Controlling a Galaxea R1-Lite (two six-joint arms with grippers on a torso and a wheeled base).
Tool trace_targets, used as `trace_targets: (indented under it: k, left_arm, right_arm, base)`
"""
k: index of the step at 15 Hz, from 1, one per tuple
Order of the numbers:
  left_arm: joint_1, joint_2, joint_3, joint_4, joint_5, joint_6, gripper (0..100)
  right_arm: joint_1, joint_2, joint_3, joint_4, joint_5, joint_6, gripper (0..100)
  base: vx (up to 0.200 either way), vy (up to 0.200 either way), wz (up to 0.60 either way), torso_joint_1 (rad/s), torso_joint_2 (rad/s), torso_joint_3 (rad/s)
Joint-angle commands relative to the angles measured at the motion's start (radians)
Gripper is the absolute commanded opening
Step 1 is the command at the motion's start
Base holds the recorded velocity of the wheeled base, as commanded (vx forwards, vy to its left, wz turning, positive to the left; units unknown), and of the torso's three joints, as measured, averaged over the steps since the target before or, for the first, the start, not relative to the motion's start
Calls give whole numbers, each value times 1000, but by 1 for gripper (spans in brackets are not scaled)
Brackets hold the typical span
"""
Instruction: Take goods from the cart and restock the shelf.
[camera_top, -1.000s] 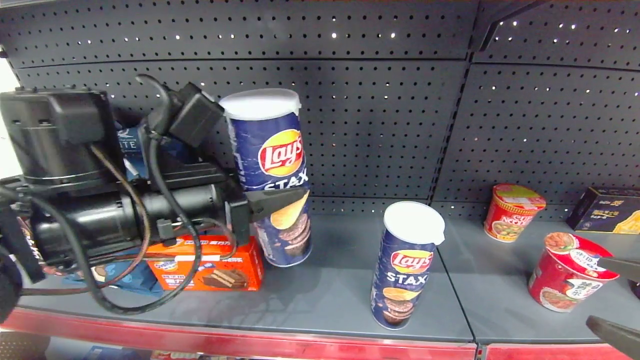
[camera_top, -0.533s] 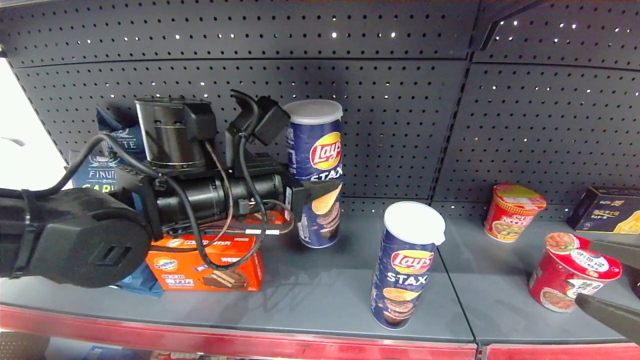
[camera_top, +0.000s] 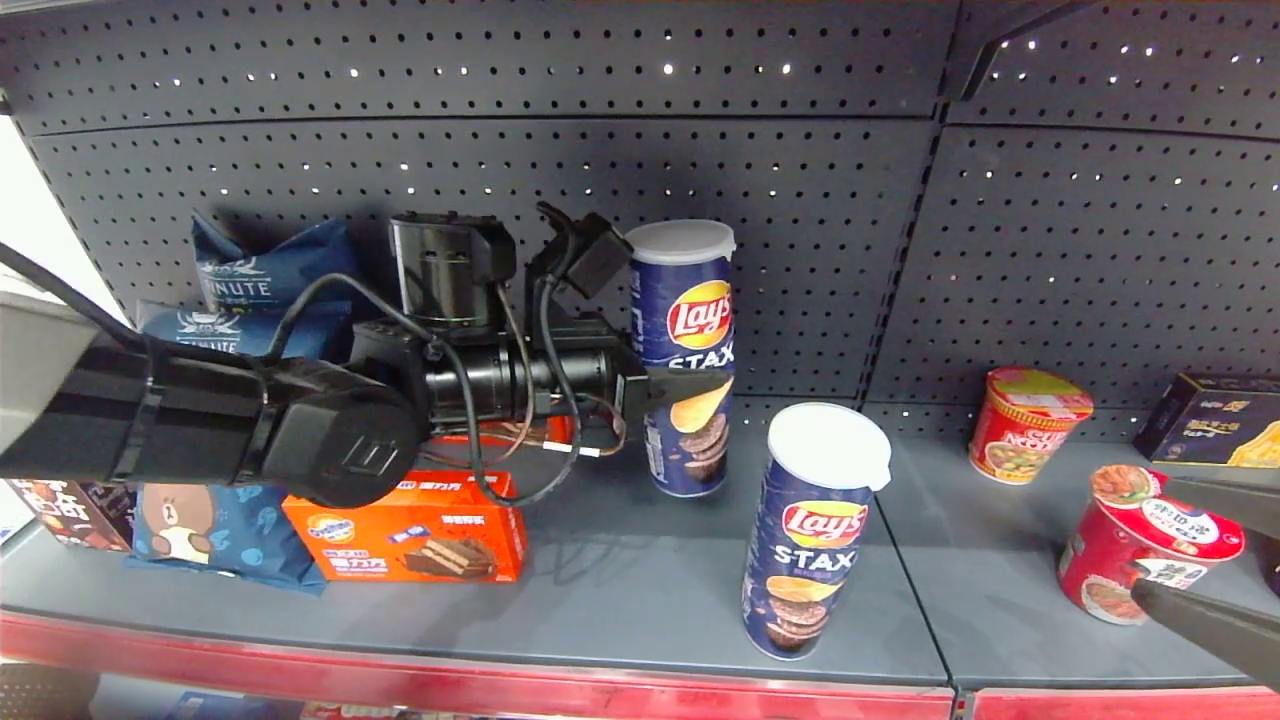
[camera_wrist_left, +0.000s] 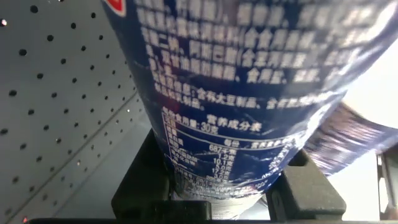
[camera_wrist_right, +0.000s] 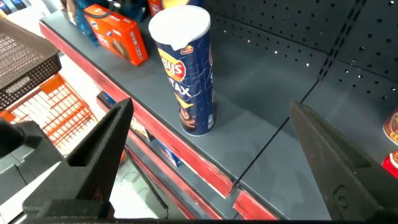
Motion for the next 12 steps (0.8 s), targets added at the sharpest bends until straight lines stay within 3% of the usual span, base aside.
trace_targets:
  k: [1, 5, 12]
  left_arm:
    - [6, 85, -69, 2, -9, 3, 0]
    - [-7, 178, -170, 7, -17, 5, 0]
    - [-7, 281, -256, 13, -17, 10, 0]
  right_arm:
    - [1, 14, -1, -1, 1, 0, 100]
    - [1, 30, -14, -1, 1, 0, 100]
    - [1, 31, -12, -1, 1, -2, 100]
  base:
    - [0, 0, 0, 0, 0, 0]
    - [0, 0, 0, 0, 0, 0]
    - [0, 0, 0, 0, 0, 0]
